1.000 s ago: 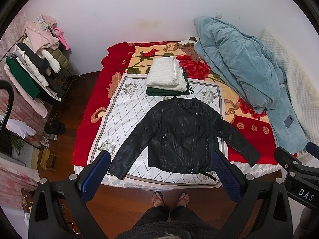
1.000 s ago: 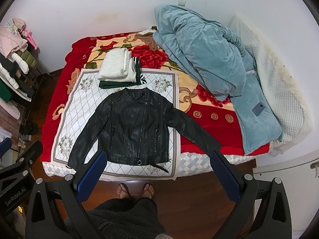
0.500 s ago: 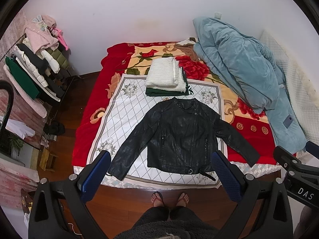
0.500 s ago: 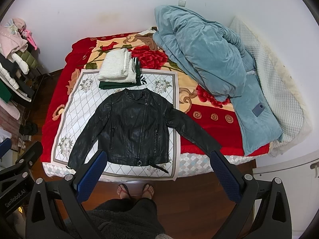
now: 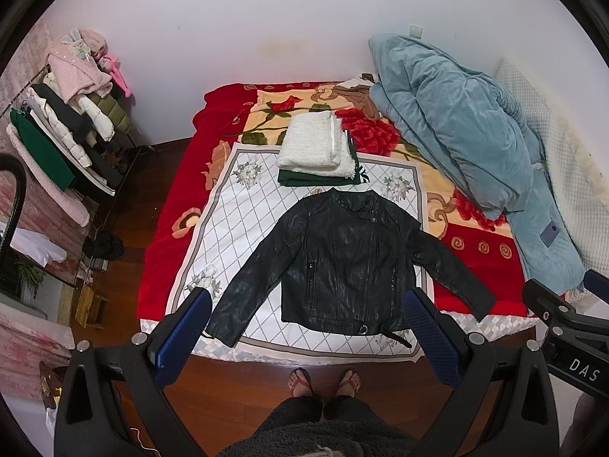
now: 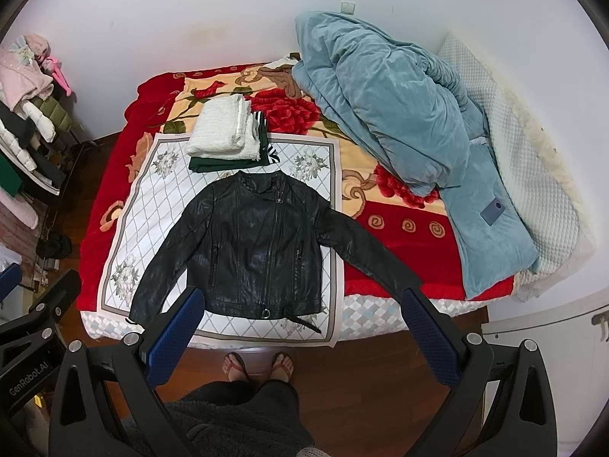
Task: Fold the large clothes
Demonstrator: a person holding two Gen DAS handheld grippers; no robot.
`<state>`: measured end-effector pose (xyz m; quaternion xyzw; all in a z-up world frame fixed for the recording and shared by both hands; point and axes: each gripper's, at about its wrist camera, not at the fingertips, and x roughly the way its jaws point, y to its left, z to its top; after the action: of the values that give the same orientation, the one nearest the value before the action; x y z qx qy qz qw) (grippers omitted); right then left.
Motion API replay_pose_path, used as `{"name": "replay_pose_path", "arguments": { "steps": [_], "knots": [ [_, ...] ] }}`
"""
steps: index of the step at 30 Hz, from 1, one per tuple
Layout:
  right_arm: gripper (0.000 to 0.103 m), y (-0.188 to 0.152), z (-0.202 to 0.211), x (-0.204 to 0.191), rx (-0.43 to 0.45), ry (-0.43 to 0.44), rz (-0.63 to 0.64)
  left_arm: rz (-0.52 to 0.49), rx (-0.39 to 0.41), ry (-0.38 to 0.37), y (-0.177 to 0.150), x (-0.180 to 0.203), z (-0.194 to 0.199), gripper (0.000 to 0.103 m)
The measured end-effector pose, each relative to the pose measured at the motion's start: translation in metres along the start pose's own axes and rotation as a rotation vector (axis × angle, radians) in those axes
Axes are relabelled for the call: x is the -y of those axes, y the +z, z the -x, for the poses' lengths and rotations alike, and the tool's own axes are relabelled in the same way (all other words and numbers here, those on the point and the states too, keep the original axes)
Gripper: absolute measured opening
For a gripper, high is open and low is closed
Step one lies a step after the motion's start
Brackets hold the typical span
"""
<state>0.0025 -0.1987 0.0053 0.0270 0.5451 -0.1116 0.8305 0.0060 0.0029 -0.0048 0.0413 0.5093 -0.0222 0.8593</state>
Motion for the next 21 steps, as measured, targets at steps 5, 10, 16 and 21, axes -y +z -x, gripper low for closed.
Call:
{"name": "replay_pose_path", "arguments": {
  "steps": [5, 10, 16, 21],
  "knots": [
    [0.103, 0.007, 0.001, 0.001, -0.001, 0.001, 0.001, 0.001, 0.000, 0.001, 0.005, 0.004, -0.002, 0.103],
    [0.103, 0.013, 0.002, -0.001, 0.002, 0.001, 0.006, 0.003, 0.003, 0.000, 0.010, 0.006, -0.004, 0.103],
    [0.103, 0.015, 0.002, -0.004, 0.005, -0.002, 0.007, 0.001, 0.004, -0.004, 0.010, 0.006, -0.005, 0.103],
    [0.103, 0.014, -0.005, -0.007, -0.005, 0.001, -0.012, -0.005, 0.024, -0.001, 0.050, 0.017, -0.010, 0.103]
  ]
}}
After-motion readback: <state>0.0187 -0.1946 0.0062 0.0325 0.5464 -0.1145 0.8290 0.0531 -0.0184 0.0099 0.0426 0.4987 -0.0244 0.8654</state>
